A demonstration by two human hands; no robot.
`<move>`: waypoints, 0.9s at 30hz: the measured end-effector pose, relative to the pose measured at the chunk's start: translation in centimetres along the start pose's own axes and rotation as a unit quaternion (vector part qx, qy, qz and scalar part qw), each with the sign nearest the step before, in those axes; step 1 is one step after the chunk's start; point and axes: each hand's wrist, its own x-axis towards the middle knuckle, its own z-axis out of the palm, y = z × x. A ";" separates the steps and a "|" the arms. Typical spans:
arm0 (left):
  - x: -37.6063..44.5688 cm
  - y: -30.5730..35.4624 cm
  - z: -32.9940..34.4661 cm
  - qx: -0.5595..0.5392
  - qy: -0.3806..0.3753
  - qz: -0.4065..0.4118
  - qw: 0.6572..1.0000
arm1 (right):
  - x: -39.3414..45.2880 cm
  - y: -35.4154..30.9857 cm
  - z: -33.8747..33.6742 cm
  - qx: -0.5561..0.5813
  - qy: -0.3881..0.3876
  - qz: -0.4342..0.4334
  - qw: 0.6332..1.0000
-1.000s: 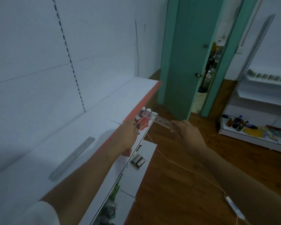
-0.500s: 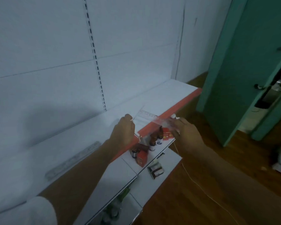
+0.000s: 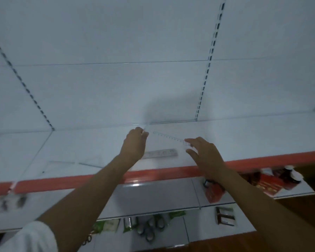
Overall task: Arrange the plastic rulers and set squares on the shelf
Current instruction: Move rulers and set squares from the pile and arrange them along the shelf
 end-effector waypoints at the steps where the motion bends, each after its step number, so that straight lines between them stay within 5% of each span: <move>1: 0.3 -1.2 -0.7 0.006 0.004 -0.013 1.000 | 1.0 -0.8 0.7 0.000 -0.008 -0.018 1.000; 7: 0.9 -6.0 -3.7 -0.002 -0.014 -0.031 0.999 | 5.2 -4.0 3.9 0.015 -0.042 -0.080 0.996; 13: 0.5 -8.6 -5.2 0.007 -0.112 0.002 0.994 | 7.0 -4.7 5.5 -0.001 -0.094 -0.117 0.989; 27: 0.8 -8.5 -3.1 0.134 -0.121 -0.012 0.983 | 8.2 -2.1 6.6 -0.003 -0.149 -0.134 0.980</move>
